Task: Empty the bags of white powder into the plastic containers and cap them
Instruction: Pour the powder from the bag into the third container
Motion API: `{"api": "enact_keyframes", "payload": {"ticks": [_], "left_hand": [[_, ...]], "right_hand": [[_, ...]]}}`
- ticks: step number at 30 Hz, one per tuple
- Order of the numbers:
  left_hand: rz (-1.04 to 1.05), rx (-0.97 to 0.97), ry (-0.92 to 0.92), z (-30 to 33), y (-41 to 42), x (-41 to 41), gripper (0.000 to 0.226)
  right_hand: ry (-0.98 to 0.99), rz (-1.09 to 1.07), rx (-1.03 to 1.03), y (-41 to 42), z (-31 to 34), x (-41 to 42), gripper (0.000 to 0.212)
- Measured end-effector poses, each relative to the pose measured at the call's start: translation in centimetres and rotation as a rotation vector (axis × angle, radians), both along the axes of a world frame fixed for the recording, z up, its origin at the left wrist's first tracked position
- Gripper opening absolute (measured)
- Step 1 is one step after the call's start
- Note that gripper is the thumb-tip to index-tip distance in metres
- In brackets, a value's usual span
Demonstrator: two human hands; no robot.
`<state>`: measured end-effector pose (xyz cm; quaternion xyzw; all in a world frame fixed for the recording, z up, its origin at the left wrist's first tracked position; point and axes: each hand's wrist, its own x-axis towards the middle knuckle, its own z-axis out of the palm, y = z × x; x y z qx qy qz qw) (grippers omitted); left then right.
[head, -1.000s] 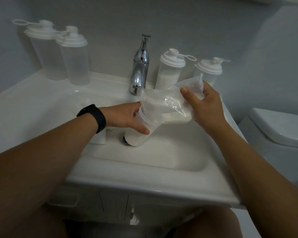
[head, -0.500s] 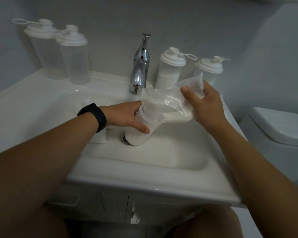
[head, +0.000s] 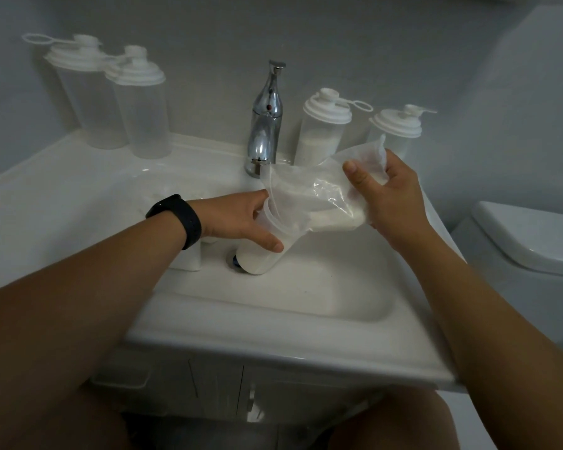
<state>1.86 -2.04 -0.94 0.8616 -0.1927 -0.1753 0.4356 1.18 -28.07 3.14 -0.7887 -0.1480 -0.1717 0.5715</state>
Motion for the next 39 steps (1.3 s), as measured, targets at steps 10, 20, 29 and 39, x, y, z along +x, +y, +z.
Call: {"api": "enact_keyframes", "payload": {"ticks": [10, 20, 29, 39], "left_hand": [[-0.012, -0.021, 0.002, -0.02, -0.06, -0.05, 0.073], [-0.012, -0.018, 0.019, -0.19, 0.16, 0.09, 0.080], [-0.013, -0.017, 0.023, -0.22, 0.11, 0.10, 0.080], [0.000, -0.010, 0.017, -0.23, 0.11, 0.11, 0.078]], "right_hand": [[-0.038, -0.019, 0.010, -0.26, 0.05, 0.10, 0.017], [-0.019, -0.023, 0.006, -0.11, 0.05, 0.01, 0.019], [-0.009, -0.026, 0.020, -0.14, -0.13, 0.09, 0.020], [-0.002, -0.025, 0.006, -0.06, 0.10, -0.17, 0.022]]}}
